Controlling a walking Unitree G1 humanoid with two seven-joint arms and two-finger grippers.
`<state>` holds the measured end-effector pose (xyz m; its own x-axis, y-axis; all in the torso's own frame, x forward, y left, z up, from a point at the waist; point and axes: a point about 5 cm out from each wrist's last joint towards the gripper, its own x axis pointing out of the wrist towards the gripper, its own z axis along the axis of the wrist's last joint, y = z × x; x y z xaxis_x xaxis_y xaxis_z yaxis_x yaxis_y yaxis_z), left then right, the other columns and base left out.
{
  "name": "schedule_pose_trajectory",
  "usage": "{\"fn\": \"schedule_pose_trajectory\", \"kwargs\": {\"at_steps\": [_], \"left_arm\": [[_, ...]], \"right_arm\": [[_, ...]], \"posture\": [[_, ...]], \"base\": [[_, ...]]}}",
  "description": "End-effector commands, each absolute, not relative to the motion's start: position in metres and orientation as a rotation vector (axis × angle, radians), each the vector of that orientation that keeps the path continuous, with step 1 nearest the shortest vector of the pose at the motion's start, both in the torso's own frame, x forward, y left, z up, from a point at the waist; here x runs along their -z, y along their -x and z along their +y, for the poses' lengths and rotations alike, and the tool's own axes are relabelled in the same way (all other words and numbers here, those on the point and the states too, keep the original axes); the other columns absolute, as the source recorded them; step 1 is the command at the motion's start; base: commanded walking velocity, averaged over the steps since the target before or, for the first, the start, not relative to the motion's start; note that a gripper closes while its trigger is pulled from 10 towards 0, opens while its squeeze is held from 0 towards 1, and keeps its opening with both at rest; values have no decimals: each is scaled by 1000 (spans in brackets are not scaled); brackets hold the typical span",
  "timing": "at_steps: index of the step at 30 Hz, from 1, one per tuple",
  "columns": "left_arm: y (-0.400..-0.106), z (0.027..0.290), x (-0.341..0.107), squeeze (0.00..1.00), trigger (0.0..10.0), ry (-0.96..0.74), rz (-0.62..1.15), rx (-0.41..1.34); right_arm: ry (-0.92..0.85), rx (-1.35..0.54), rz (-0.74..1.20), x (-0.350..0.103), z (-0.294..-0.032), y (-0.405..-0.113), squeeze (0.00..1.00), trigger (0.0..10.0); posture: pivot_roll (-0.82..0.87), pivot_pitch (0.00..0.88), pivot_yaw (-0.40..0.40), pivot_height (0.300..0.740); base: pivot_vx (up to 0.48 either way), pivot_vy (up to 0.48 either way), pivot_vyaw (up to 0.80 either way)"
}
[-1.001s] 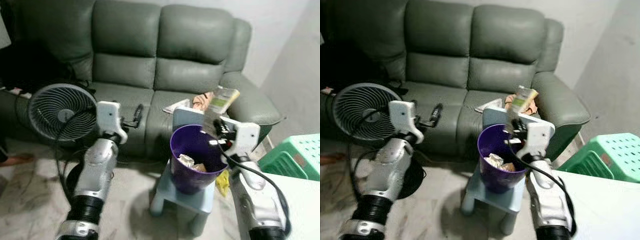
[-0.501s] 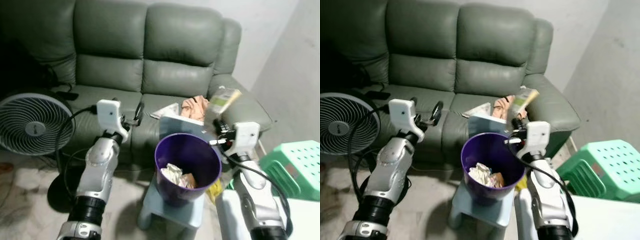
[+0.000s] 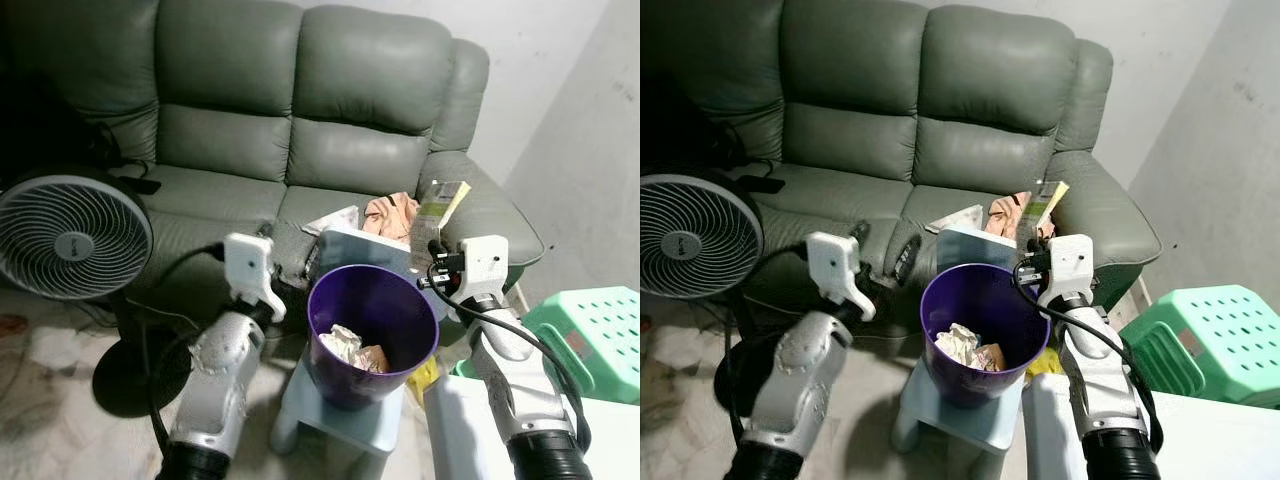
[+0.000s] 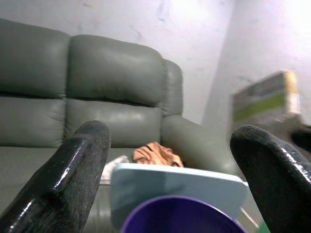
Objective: Picking trash to rubbish bin
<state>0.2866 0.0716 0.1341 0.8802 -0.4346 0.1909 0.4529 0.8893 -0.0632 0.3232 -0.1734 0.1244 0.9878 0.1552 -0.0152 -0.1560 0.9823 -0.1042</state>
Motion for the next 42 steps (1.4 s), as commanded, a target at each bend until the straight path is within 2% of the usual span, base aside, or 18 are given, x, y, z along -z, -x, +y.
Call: {"fn": "schedule_pose_trajectory", "kwargs": {"at_steps": [1,8,16,26,27,28,29,30,31,42], "left_arm": [[-276,56,-137,0,10000,106,-179,522],[-247,39,-132,0,10000,141,-143,568],[-238,38,-132,0,10000,151,-121,551],[-231,37,-133,0,10000,165,-107,535],[-230,37,-133,0,10000,165,-106,534],[-230,37,-133,0,10000,166,-106,533],[-230,37,-134,0,10000,167,-106,533],[-230,37,-134,0,10000,167,-106,533],[-231,37,-134,0,10000,166,-106,532],[-231,38,-135,0,10000,167,-100,528]], "right_arm": [[133,-151,31,-127,-177,-328,0,10000],[186,-189,68,-128,-176,-340,0,10000],[195,-263,110,-124,-161,-352,0,10000],[191,-366,170,-106,-143,-348,0,10000],[160,-372,176,-105,-142,-348,67,10000],[152,-369,177,-104,-142,-348,67,10000],[158,-364,177,-105,-143,-348,745,10000],[158,-364,177,-105,-143,-348,745,10000],[163,-362,177,-104,-143,-347,1000,10000],[154,-376,169,-105,-144,-350,1000,10000]], "posture": [[35,44,-165,740],[39,109,-190,740],[44,146,-203,740],[56,173,-218,740],[56,173,-218,740],[57,174,-220,740],[57,175,-220,740],[57,175,-220,740],[57,175,-220,740],[52,171,-218,740]], "base": [[0,0,0],[0,0,0],[0,0,0],[0,0,0],[0,0,0],[0,0,0],[0,0,0],[0,0,0],[0,0,0],[0,0,0]]}}
